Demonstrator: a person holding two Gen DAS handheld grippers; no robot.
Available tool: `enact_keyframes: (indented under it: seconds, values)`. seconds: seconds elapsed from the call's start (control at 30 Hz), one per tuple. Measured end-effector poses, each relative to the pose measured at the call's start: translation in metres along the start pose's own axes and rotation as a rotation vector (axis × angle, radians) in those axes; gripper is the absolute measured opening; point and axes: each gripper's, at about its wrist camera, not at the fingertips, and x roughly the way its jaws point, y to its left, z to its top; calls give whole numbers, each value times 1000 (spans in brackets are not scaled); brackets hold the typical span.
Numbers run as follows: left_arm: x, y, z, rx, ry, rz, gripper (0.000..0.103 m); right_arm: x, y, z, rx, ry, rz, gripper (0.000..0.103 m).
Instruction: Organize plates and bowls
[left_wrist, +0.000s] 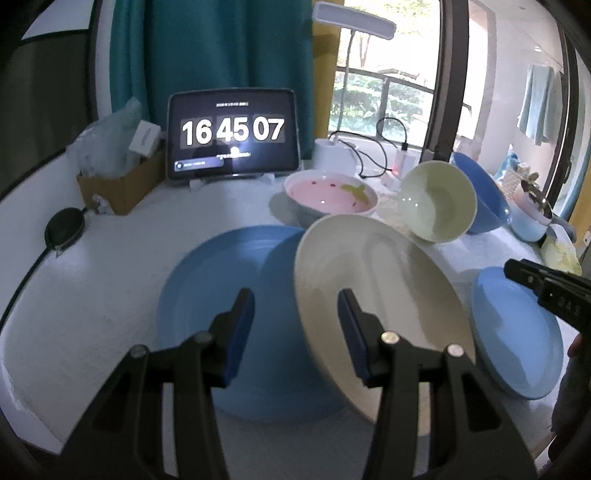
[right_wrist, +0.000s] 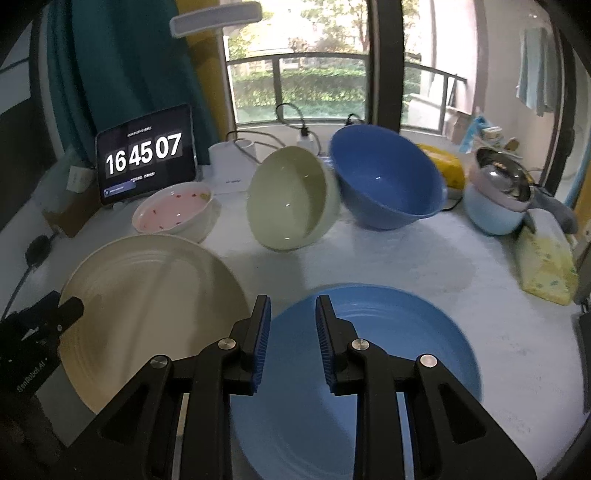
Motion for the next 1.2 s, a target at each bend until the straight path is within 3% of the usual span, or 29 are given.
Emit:
enact_keyframes:
  seconds: [0.27, 0.4, 0.87, 1.0, 1.2]
  values:
    - [14, 5, -1, 0, 31, -17, 48, 29, 23, 8, -27, 65, 64, 28]
    - [20, 9, -1, -4, 43, -21, 47, 44, 35, 10, -36, 107, 88, 35]
    - [25, 20, -2, -6, 43, -34, 39, 76, 44, 6, -42, 209, 66, 35]
    - [29, 19, -4, -23, 72, -77, 25, 72, 52, 5, -83, 181, 54, 26]
    - [30, 22, -4, -55, 93, -100, 21, 64, 49, 6, -94, 150, 47, 19]
